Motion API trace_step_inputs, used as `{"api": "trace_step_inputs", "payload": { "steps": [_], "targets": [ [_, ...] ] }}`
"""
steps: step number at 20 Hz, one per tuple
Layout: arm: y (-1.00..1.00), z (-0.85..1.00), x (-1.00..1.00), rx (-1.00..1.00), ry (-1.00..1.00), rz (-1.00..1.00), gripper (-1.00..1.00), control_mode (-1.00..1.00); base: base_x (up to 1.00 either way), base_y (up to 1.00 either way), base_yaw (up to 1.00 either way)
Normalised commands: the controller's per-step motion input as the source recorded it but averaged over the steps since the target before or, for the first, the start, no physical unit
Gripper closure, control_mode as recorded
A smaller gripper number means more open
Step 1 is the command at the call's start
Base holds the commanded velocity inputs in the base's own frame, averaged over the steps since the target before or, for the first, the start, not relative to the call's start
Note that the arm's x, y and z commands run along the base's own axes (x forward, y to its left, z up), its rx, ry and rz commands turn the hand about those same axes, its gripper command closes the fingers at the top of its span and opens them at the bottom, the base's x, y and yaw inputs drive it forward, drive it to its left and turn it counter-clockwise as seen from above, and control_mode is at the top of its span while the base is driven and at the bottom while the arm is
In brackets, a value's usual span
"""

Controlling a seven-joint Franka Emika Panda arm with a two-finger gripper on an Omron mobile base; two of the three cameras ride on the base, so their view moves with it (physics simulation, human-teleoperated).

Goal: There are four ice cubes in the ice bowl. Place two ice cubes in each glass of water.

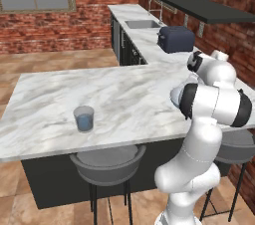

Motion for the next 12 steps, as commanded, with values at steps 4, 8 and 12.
{"api": "trace_step_inputs", "payload": {
  "steps": [4,8,12],
  "targets": [
    [-0.08,-0.25,0.35,0.02,-0.06,0.0,-1.0,-1.0,0.0,0.0,0.0],
    [-0.13,-0.18,0.47,0.01,0.0,0.0,-1.0,-1.0,0.0,0.0,0.0],
    [-0.19,-0.13,0.52,0.02,0.0,0.0,-1.0,-1.0,0.0,0.0,0.0]
  ]
}}
